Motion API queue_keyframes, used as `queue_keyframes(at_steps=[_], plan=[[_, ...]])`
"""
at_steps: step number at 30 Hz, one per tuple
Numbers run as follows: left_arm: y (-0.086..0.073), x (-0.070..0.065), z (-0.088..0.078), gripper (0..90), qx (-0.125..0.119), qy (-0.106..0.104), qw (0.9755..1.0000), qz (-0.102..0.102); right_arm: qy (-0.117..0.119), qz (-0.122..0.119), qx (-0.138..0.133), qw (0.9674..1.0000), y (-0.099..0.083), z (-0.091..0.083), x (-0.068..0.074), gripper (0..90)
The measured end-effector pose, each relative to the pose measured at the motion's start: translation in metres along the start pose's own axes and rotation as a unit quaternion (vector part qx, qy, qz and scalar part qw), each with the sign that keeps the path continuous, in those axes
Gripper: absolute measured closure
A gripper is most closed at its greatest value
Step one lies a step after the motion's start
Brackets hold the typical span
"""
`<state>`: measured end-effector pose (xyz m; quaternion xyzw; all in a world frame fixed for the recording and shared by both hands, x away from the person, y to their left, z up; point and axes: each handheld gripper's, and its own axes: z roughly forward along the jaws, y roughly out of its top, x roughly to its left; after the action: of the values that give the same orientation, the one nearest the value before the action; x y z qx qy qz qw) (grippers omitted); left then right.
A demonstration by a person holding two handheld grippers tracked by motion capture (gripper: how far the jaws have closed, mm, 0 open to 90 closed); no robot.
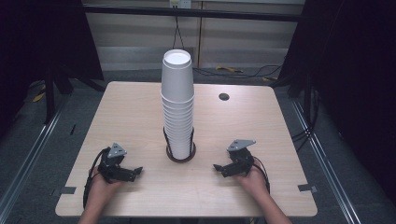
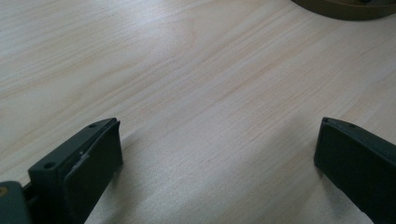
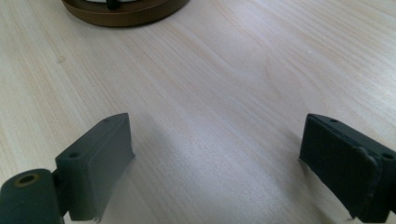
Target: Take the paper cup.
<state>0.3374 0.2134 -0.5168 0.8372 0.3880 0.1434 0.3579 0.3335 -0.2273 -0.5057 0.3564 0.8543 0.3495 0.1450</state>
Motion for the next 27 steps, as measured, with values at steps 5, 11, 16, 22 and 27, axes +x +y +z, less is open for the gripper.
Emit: queue_keyframes(at_steps=[5,11,16,22,27], plan=[[0.0,0.0,0.0,0.6,0.0,-0.003,1.0,0.001,-0.002,0.003,0.0,1.0,0.0,0.0,0.0,8.9],[-0.001,-0.001,-0.001,1.7,-0.004,0.0,1.0,-0.001,-0.002,0.003,0.0,1.0,0.0,0.0,0.0,9.1],[0.002,-0.001,-0.005,18.1,-0.01,0.012,0.9999,-0.006,-0.003,0.006,-0.003,1.0,0.0,0.0,0.0,10.8],[0.002,-0.002,-0.006,16.0,-0.005,0.007,1.0,-0.001,-0.003,0.005,-0.003,1.0,0.0,-0.001,0.0,11.0],[0.007,-0.002,-0.012,16.0,-0.012,-0.009,0.9999,-0.004,0.005,0.014,0.001,0.9999,0.001,-0.003,-0.001,14.1]])
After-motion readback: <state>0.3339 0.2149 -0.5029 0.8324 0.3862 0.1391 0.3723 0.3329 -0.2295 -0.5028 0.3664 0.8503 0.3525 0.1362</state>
